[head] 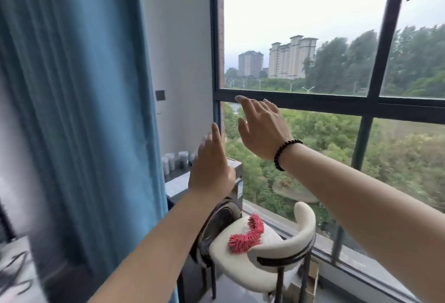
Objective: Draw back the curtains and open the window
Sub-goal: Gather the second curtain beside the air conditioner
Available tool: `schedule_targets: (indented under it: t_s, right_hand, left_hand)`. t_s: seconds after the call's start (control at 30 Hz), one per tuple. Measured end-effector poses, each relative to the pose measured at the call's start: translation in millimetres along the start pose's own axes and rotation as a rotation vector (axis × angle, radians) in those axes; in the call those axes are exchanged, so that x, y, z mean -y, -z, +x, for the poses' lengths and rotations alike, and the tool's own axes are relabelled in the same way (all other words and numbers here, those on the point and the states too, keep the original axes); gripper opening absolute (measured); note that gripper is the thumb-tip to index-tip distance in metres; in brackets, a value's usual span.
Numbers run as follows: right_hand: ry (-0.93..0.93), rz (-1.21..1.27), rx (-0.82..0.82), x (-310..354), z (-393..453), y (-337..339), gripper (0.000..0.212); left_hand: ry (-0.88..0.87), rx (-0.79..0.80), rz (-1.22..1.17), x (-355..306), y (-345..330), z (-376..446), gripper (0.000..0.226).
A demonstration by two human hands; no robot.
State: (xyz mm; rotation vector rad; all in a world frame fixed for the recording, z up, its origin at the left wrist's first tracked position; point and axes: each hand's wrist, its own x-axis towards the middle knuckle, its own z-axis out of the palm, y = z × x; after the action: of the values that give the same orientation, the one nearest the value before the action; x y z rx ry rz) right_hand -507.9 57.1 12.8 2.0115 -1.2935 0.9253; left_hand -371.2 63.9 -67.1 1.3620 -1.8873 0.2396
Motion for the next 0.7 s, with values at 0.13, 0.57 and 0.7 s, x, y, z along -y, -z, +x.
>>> schedule_targets:
  t_s: [0.13, 0.57, 0.7]
  right_hand:
    - [0.049, 0.133, 0.003, 44.1, 28.1, -18.4, 0.054]
    - [0.09, 0.429, 0.123, 150.4, 92.2, -86.0, 0.075]
    - [0.094, 0.511, 0.102, 162.0, 115.4, -110.7, 0.08]
  left_hand:
    - [0.108, -0.315, 0.162, 58.7, 32.5, -4.1, 0.103]
    - [0.353, -0.184, 0.332, 169.8, 75.2, -16.1, 0.122]
    - [0.335, -0.213, 0.294, 184.5, 70.1, -4.3, 0.121]
